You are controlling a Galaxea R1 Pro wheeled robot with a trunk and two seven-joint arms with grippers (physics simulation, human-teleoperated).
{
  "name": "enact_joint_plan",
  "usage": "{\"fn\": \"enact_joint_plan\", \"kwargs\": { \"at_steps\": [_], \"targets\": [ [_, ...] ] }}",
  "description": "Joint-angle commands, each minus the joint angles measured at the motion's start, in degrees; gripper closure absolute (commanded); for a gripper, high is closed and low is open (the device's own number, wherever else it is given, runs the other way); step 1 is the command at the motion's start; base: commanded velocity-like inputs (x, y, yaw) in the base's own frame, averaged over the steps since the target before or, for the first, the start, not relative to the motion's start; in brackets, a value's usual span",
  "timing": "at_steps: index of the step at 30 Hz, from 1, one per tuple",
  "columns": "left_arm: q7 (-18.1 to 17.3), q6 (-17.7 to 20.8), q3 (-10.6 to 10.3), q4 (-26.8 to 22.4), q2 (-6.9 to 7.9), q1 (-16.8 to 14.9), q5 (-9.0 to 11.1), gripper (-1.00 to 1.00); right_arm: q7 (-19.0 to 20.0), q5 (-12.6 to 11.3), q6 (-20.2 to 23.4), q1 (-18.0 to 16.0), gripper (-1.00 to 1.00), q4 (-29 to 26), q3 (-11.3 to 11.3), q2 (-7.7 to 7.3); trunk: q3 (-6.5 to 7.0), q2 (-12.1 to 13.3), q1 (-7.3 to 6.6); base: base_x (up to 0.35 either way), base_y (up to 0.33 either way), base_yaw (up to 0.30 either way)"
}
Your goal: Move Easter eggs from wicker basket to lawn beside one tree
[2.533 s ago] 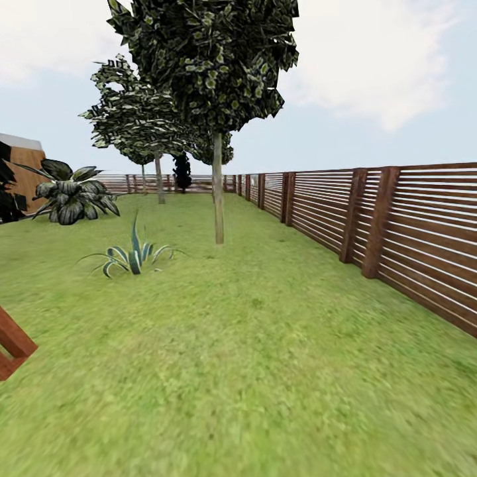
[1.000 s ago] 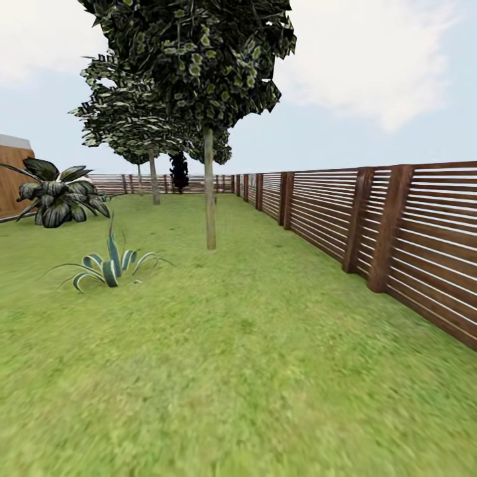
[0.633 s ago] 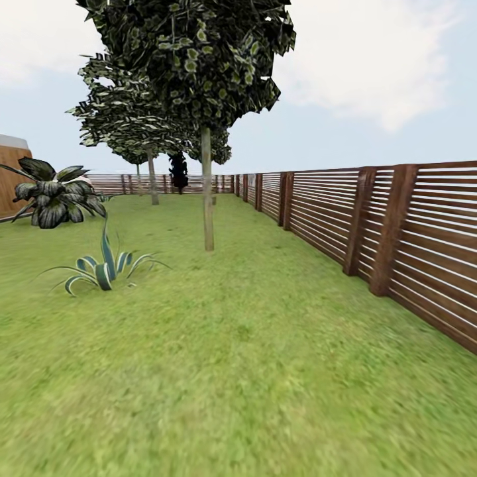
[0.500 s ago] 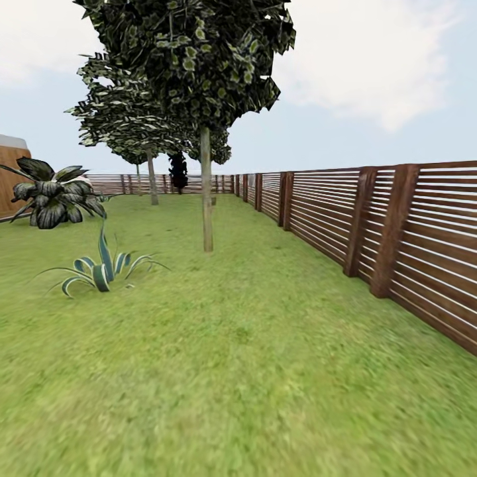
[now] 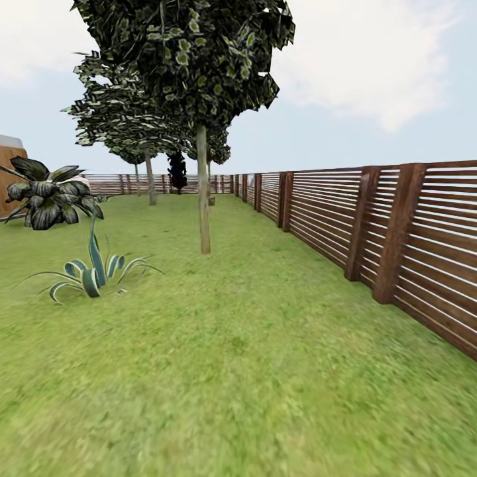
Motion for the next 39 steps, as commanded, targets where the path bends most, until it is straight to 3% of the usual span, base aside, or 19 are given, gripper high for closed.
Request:
{"fn": "enact_joint_plan", "kwargs": {
  "at_steps": [1,39],
  "targets": [
    [-0.26,0.08,0.12,-0.08,0.02,0.02,0.57,-1.0,0.02,0.01,-0.18,-0.03,-1.0,0.05,0.02,0.0,-0.05,-0.02,0.03,0.312,-0.104,0.0],
    [-0.44,0.08,0.12,-0.08,0.13,0.02,0.57,-1.0,0.02,0.01,-0.18,-0.04,-1.0,0.05,0.03,0.0,-0.05,-0.02,0.03,0.287,-0.14,0.0]
  ]
}}
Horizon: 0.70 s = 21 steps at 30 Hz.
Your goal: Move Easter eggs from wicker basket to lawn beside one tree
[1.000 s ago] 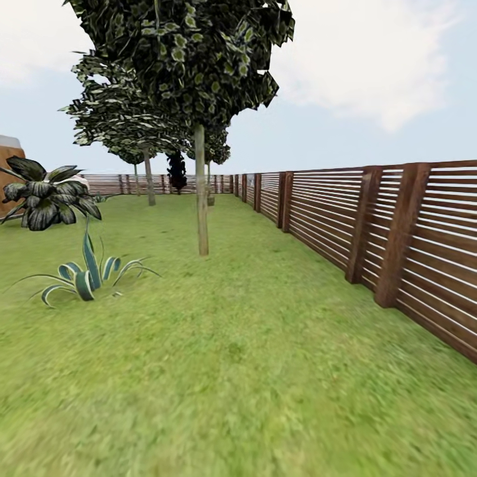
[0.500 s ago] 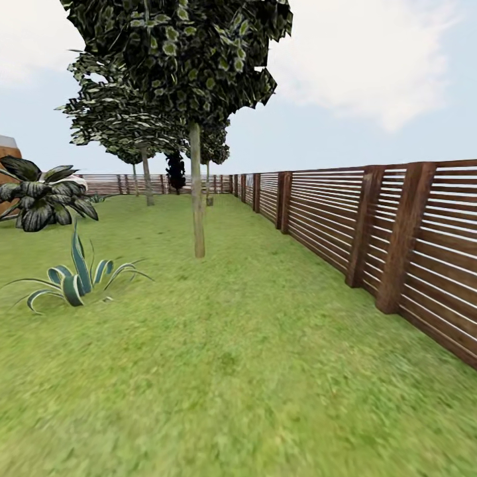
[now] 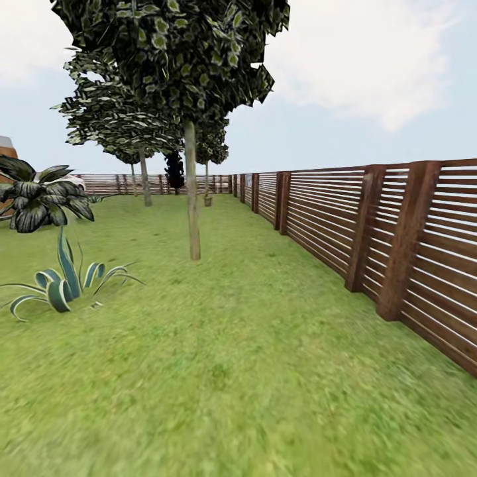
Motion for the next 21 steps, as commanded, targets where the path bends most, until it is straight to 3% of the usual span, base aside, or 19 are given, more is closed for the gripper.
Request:
{"fn": "enact_joint_plan", "kwargs": {
  "at_steps": [1,21],
  "targets": [
    [-0.28,0.08,0.12,-0.09,0.01,0.02,0.57,-1.0,0.02,0.01,-0.18,-0.03,-1.0,0.05,0.02,0.0,-0.05,-0.02,0.03,0.285,-0.16,0.0],
    [-0.36,0.08,0.12,-0.11,0.21,0.02,0.57,-1.0,0.02,0.01,-0.18,-0.03,-1.0,0.05,0.02,0.0,-0.05,-0.02,0.03,0.285,-0.16,0.0]
  ]
}}
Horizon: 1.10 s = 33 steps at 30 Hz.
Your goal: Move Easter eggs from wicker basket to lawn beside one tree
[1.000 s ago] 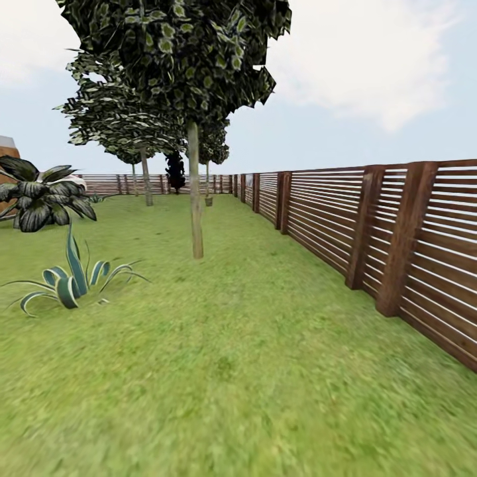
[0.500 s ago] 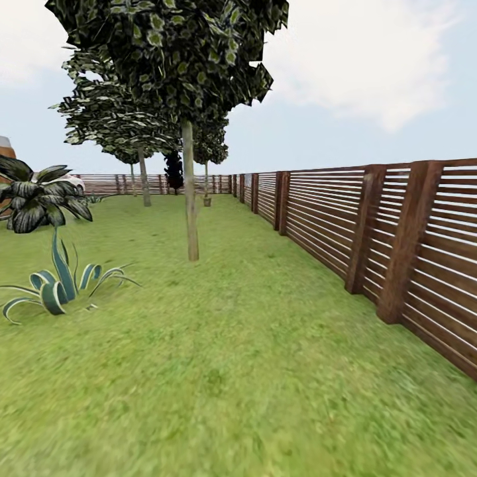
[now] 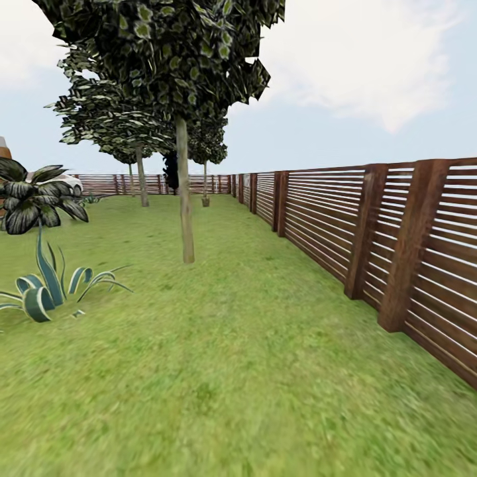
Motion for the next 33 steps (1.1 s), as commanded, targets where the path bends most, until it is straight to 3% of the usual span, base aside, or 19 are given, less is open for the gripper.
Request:
{"fn": "enact_joint_plan", "kwargs": {
  "at_steps": [1,33],
  "targets": [
    [-0.28,0.08,0.12,-0.07,0.06,0.02,0.57,-1.0,0.02,0.01,-0.18,-0.03,-1.0,0.05,0.02,0.0,-0.05,-0.02,0.03,0.285,-0.16,0.0],
    [-0.21,0.08,0.11,-0.05,0.25,0.02,0.57,-1.0,0.02,0.0,-0.18,-0.05,-1.0,0.05,0.02,0.0,-0.05,-0.02,0.03,0.285,-0.158,0.0]
  ]
}}
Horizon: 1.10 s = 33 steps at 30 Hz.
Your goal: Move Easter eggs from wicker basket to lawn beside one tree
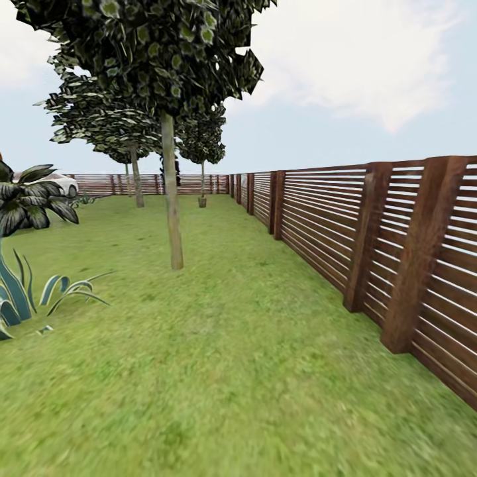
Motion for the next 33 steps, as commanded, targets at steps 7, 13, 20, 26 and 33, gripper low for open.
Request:
{"fn": "enact_joint_plan", "kwargs": {
  "at_steps": [7,13,20,26,33],
  "targets": [
    [-0.35,0.08,0.12,-0.1,0.01,0.02,0.63,-1.0,0.02,0.01,-0.18,-0.03,-1.0,0.05,0.02,0.0,-0.05,-0.02,0.03,0.301,-0.12,0.0],
    [-0.36,0.08,0.12,-0.08,0.01,0.02,0.65,-1.0,0.02,0.01,-0.18,-0.02,-1.0,0.05,0.02,0.0,-0.05,-0.02,0.03,0.315,-0.039,0.0],
    [-0.36,0.06,0.2,-0.09,0.01,0.02,0.65,-1.0,0.02,0.01,-0.18,-0.02,-1.0,0.05,0.02,0.0,-0.05,-0.02,0.03,0.317,-0.004,0.0],
    [-0.36,0.08,0.16,-0.11,0.01,0.02,0.65,-1.0,0.02,0.01,-0.18,-0.02,-1.0,0.05,0.02,0.0,-0.05,-0.02,0.03,0.317,0.0,0.0],
    [-0.36,0.02,0.14,-0.1,0.01,0.02,0.65,-1.0,0.02,0.01,-0.18,-0.02,-1.0,0.05,0.02,0.0,-0.05,-0.02,0.03,0.317,-0.027,0.0]
  ]
}}
